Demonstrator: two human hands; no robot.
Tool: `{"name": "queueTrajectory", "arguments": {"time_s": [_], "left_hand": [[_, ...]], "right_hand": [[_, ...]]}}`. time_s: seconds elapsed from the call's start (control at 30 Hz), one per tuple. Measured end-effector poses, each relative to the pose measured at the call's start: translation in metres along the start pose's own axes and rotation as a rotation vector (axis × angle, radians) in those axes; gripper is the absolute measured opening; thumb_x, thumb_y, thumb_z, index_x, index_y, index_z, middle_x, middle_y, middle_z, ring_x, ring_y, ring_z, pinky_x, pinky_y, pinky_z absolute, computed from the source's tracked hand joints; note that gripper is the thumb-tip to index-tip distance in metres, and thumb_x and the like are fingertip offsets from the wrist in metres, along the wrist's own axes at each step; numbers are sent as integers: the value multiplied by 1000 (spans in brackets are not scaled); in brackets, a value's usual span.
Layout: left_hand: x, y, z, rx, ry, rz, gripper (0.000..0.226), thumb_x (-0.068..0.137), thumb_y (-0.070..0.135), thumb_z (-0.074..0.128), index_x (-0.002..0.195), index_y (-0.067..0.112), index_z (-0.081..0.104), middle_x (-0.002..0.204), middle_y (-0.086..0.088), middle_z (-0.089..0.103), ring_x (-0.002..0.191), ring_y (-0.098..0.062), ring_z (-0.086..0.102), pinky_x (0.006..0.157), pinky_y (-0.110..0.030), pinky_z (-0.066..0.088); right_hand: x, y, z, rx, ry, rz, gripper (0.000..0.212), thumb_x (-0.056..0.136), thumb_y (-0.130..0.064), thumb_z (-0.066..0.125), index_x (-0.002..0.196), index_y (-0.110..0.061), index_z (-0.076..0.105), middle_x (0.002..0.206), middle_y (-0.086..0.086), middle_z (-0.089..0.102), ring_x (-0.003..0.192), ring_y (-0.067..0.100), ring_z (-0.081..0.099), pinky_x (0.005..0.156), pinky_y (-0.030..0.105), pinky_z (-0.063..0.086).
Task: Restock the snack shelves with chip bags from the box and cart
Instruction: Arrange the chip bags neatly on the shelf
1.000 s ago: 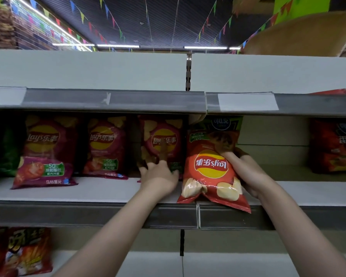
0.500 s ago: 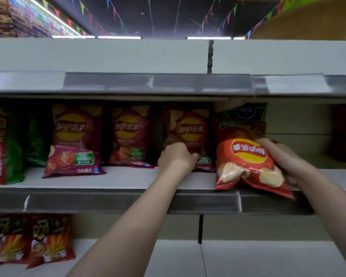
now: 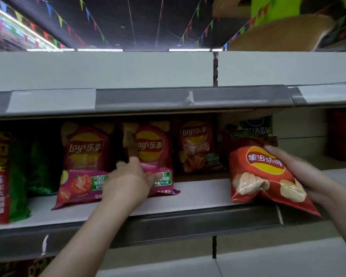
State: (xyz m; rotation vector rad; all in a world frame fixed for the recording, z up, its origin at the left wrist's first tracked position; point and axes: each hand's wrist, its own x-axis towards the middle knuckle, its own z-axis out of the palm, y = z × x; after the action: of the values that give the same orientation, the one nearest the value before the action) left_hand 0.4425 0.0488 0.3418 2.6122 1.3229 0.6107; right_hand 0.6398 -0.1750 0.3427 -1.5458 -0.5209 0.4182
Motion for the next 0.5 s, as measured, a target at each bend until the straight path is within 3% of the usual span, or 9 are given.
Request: {"name": "queueTrajectory", "arguments": {"time_s": [0.1,0.23,0.37,0.43,0.5], "left_hand": [[13,2,7,45,-80,-13,75,84,72,42,128,12,46,125,-13,51,113,-32,54,80,-38,45],[20,-2,9,64,-99,29,75,83,73,42,121,10,55,126,-12,53,111,-31,56,76,-35,43],[16,-5,2,41,-110,65,77,83,73,44,126,11,51,132,-14,49,113,-32,55,75,-35,43],[12,-11,-3,20,-123,66,85,81,76,44,135,10,42,141,-17,40,122,-34,50,85,-38,46],[1,-18,-4,57,-2,128,90,81,77,42,140,10,31,142,-17,35,128,-32,42,93,-38,46]], "right_hand": [[-6,-1,12,-18,5,-4,45,72,-47,61,102,-14,62,72,14,74,53,23,71,42,27,54],[-16,2,26,-17,4,-19,47,77,-49,62,102,-9,64,76,17,74,55,25,71,45,30,57],[-27,5,38,20,18,-51,51,75,-48,64,106,-8,64,81,18,75,58,26,72,46,30,57],[-33,6,43,53,8,-74,50,75,-45,63,107,-7,64,82,18,75,58,26,72,46,30,57],[-38,8,48,74,-8,-82,49,76,-43,64,109,-8,63,84,19,74,59,28,72,46,31,57]]}}
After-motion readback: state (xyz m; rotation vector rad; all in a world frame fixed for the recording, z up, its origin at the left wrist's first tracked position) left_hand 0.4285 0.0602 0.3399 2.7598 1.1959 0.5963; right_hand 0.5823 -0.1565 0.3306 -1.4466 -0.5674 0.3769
